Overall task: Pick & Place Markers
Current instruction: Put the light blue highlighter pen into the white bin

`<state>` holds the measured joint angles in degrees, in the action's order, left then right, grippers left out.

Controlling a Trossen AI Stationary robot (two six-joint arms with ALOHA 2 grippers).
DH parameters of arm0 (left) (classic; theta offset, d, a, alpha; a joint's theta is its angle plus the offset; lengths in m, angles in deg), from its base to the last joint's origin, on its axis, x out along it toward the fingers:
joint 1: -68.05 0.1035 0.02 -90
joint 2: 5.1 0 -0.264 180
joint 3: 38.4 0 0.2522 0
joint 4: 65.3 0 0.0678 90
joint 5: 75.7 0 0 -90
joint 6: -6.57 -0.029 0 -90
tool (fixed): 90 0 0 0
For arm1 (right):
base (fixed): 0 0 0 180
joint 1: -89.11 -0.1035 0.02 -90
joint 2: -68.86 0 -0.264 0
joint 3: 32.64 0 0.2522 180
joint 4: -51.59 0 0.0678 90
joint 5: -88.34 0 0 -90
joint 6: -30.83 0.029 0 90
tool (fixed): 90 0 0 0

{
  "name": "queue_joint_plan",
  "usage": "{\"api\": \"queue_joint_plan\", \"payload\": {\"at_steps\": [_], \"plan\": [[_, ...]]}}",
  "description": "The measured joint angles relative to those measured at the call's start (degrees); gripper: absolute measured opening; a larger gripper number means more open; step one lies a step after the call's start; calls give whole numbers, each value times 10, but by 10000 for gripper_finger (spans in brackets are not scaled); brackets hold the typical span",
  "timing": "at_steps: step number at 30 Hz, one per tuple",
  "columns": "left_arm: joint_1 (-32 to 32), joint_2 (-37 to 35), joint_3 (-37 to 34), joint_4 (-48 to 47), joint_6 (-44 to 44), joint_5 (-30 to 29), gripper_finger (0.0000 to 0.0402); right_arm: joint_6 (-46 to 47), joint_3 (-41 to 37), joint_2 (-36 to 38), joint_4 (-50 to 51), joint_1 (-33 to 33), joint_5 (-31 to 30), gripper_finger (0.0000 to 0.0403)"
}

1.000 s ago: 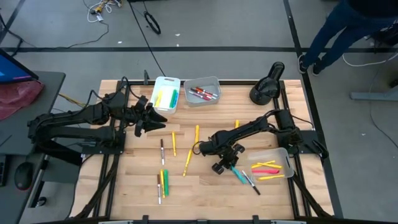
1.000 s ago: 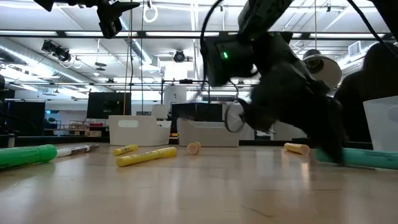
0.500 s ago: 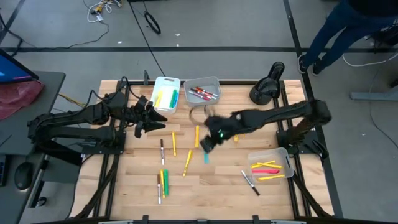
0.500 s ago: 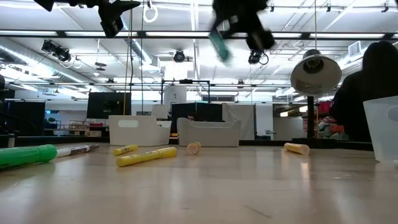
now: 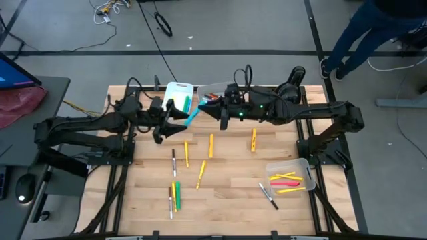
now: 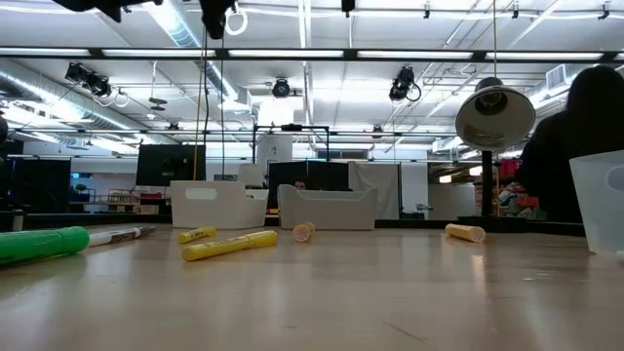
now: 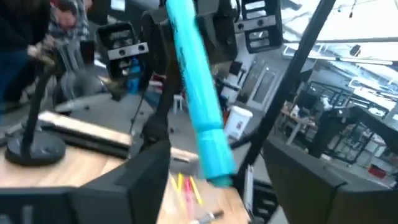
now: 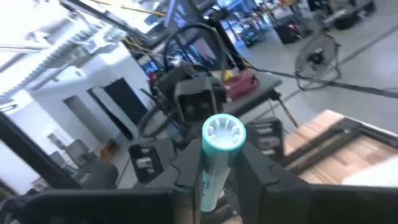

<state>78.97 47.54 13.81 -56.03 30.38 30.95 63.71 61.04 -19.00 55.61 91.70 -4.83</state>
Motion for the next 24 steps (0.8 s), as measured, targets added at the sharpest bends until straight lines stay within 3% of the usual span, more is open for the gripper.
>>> {"api": "queue_joint_plan", "payload": {"at_steps": [5,9,24], "plan": [[0,48,0,54,17,-41,315,-6,0,0,-13,20,37,62],[0,67,-1,71,29,-57,312,-15,0,0,-5,33,43,62],[0,65,-1,108,41,-160,143,-22,0,2,11,52,39,65]]}}
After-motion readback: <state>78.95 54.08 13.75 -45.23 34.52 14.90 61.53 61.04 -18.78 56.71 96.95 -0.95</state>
